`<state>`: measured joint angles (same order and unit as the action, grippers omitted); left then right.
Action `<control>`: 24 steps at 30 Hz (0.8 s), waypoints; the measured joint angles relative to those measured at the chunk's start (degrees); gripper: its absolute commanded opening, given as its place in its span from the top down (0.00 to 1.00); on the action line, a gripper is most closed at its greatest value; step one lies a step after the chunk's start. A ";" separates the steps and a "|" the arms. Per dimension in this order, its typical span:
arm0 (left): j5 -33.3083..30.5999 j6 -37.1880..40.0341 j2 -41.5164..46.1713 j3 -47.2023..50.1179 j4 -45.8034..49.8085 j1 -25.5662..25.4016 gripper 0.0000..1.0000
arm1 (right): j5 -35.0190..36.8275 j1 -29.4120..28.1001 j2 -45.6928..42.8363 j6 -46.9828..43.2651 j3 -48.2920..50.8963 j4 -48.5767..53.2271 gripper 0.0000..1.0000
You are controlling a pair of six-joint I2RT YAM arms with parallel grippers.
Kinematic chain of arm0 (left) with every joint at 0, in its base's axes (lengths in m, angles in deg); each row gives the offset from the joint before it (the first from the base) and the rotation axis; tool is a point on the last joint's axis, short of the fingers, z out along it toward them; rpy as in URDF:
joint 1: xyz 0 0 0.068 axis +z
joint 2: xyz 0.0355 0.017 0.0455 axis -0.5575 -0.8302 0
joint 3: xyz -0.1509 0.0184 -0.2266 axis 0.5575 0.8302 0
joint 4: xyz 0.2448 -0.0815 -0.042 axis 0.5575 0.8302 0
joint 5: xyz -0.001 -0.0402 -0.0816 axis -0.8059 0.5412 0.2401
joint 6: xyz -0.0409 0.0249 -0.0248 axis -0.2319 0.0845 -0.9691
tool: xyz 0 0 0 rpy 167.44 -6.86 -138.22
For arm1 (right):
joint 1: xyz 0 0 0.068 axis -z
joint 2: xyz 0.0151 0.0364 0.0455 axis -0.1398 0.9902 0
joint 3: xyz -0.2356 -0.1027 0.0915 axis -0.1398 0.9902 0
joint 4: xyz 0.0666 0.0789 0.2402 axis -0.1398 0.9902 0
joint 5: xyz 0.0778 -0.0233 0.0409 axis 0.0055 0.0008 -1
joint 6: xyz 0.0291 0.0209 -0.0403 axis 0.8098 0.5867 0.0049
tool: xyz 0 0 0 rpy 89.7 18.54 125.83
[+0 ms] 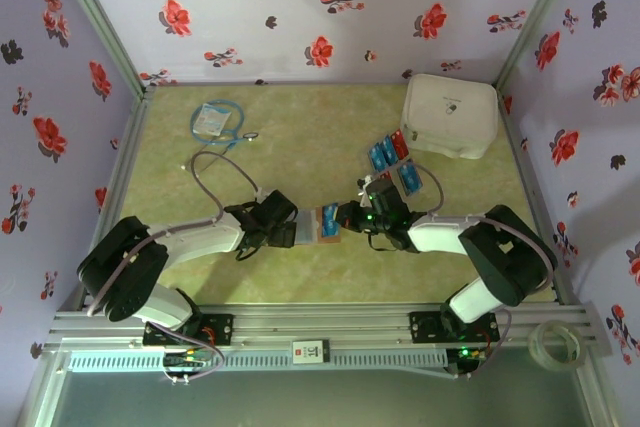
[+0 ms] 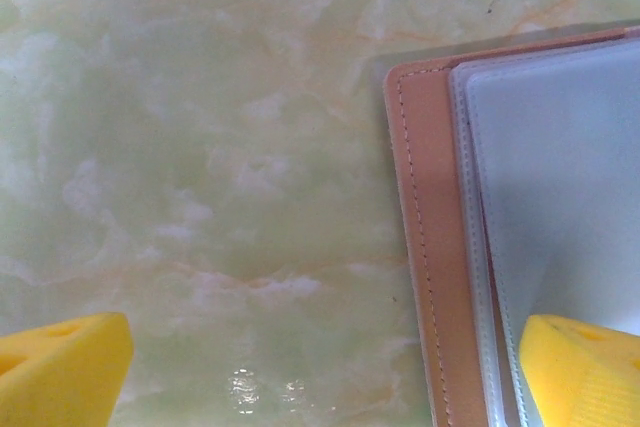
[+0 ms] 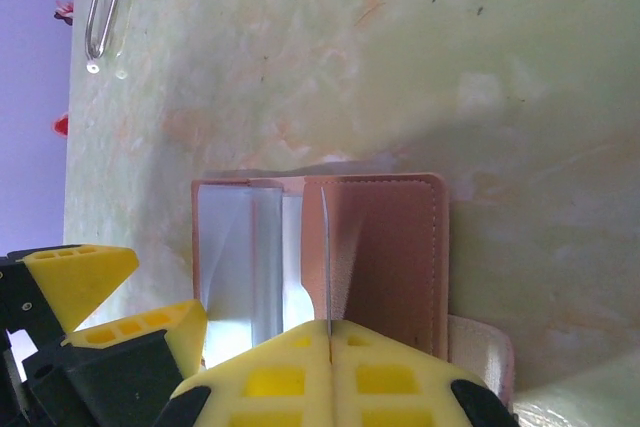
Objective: Put the credit cards into the card holder
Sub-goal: Insert the credit card into the card slot.
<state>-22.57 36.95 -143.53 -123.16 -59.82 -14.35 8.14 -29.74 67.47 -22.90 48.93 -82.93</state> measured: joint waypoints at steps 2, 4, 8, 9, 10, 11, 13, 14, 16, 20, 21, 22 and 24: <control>-0.28 0.00 0.00 0.00 0.11 -0.04 0.00 | 0.00 0.00 0.02 0.00 0.04 -0.28 1.00; -0.35 0.00 0.00 0.00 0.20 -0.04 0.00 | 0.00 0.00 0.02 0.00 0.07 -0.50 1.00; -0.35 -0.02 0.00 0.00 0.33 -0.04 0.00 | -0.02 0.00 0.00 -0.02 0.07 -0.48 1.00; -0.35 -0.02 0.00 0.00 0.33 -0.04 0.00 | -0.02 0.00 -0.04 -0.02 0.04 -0.48 1.00; -0.37 -0.04 0.00 0.00 0.33 -0.04 0.00 | -0.07 0.00 -0.11 -0.02 0.04 -0.46 1.00; -0.37 -0.07 0.00 0.00 0.33 -0.04 0.00 | -0.20 0.00 -0.22 -0.04 0.04 -0.46 1.00; -0.35 -0.22 -0.02 0.00 0.33 -0.04 0.00 | -0.46 0.00 -0.37 -0.07 0.04 -0.50 1.00; -0.35 -0.22 -0.07 0.00 0.33 -0.04 0.00 | -0.66 0.00 -0.37 -0.09 0.04 -0.57 1.00; -0.35 -0.26 -0.15 0.00 0.31 -0.04 0.00 | -1.18 0.00 -0.37 -0.09 0.04 -0.83 1.00; -0.35 -0.46 -0.28 0.00 0.28 -0.04 0.00 | -1.99 0.00 -0.20 -0.07 0.02 -2.27 1.00; -0.35 -0.50 -0.37 0.00 0.28 -0.04 0.00 | -2.27 0.00 0.00 -0.04 0.02 -3.02 1.00; -0.35 -0.63 -0.39 0.00 0.24 -0.07 0.00 | -2.60 0.00 0.33 -0.04 0.02 -3.96 1.00; -0.35 -0.72 -0.39 0.00 0.26 -0.07 0.00 | -3.08 0.00 1.01 -0.04 0.02 -5.46 1.00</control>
<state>-22.92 36.23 -143.93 -123.16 -59.55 -14.41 5.06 -29.74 68.47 -22.94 48.95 -88.39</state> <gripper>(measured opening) 0.997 0.045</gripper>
